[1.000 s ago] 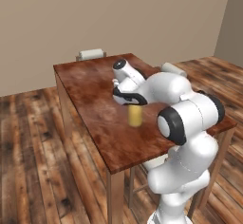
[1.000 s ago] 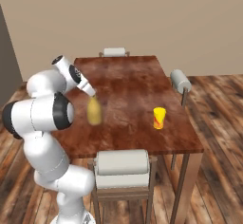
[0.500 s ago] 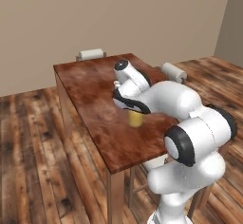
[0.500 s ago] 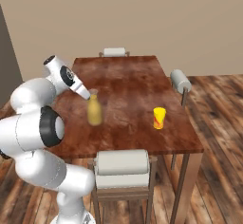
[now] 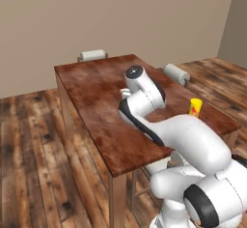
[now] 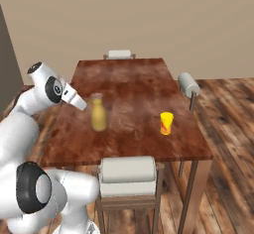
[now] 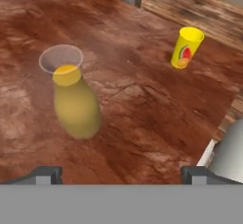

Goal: Place the pitcher and cup on the dining counter for serving.

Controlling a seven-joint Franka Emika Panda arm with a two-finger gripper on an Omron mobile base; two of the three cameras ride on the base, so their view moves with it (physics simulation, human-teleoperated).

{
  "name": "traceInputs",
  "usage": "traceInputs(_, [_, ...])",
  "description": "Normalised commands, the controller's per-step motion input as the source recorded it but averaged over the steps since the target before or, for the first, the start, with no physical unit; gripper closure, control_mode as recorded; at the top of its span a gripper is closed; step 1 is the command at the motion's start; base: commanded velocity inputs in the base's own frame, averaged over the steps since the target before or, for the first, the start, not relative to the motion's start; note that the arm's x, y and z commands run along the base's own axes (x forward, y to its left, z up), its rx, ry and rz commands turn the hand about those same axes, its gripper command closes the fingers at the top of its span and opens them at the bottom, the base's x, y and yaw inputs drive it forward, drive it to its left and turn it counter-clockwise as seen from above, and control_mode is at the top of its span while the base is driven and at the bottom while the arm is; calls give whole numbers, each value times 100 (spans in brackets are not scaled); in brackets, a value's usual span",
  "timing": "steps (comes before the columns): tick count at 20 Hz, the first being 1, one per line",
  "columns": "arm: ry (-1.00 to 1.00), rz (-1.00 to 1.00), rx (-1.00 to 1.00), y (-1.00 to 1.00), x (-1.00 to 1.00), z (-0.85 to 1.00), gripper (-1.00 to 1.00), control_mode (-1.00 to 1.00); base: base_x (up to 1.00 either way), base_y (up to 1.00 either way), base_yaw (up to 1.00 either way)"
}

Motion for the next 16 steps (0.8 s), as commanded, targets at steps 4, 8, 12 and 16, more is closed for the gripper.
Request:
traceInputs(4, [-12,25,0,-37,-100,20,-100,-100,0,0,0])
traceInputs(8, [-12,29,1,-70,-100,5,-100,-100,0,0,0])
traceInputs(12, [-9,28,7,-97,-100,3,-100,-100,0,0,0])
traceInputs(16, [-4,21,9,-100,-100,7,-100,-100,0,0,0])
